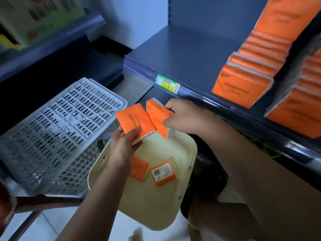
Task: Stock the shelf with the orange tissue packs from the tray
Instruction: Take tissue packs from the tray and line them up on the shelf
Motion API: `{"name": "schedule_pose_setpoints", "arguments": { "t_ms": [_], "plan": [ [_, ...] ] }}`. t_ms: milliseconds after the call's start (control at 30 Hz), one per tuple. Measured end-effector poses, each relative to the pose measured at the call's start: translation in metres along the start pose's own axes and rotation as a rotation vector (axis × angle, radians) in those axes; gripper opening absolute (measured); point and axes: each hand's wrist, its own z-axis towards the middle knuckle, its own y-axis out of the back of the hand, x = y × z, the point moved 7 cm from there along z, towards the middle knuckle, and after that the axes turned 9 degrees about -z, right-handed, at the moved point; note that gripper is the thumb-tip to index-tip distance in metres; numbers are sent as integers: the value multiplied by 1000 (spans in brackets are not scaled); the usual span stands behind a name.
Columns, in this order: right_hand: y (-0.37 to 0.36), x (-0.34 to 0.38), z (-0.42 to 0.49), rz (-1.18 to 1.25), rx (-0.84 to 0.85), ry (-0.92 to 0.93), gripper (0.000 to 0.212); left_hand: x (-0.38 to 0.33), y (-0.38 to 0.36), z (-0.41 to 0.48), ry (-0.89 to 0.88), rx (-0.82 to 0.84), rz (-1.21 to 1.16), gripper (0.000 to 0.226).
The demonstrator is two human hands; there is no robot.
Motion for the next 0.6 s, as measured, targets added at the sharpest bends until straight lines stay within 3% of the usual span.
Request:
{"name": "schedule_pose_setpoints", "arguments": {
  "t_ms": [133, 267, 500, 600],
  "plan": [
    [57, 13, -28, -81, -69, 66, 26, -40, -36, -20, -112, 106, 33, 29],
    [112, 5, -59, 65, -230, 9, 38, -82, -78, -40, -191, 225, 119, 32],
    [186, -30, -79, 345, -503, -81, 39, -157, -189, -64, -379, 471, 249, 36],
    [198, -52, -92, 436, -534, -89, 37, -181, -234, -69, -458, 554, 371, 40]
  ]
}}
